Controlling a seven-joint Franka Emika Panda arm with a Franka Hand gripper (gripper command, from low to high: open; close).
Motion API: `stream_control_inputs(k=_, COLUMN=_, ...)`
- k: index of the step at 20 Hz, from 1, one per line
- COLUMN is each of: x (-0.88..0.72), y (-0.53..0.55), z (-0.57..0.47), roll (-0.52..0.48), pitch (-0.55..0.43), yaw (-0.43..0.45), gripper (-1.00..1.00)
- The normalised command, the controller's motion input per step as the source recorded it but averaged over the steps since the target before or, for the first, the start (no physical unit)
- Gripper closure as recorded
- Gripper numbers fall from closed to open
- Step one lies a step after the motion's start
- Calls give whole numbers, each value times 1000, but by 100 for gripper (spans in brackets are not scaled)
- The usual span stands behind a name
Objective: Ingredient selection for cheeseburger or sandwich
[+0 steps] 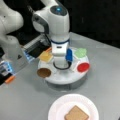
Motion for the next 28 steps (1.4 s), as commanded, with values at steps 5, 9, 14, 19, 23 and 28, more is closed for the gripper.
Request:
stream_control_inputs(k=5, x=-53, y=-245, z=-71, roll=44, pitch=-74, yaw=395, gripper=-100)
stream_control_inputs(k=9, x=-3, y=-186, z=-137, roll=20, pitch=-101, yaw=255, gripper=-100)
stream_control_inputs(k=14, x=5, y=-112, z=-186, roll=-76, pitch=-117, yaw=153, gripper=-100)
stream_control_inputs(k=19, x=-1, y=-46, z=-130, roll=-133, pitch=-139, yaw=188, gripper=-100)
stream_control_inputs(k=23, x=-21, y=-38, z=-96, roll=-128, pitch=-143, yaw=221, gripper=-100)
stream_control_inputs(k=28, x=-50, y=-47, z=-50, roll=-122, pitch=-111, yaw=293, gripper=-100)
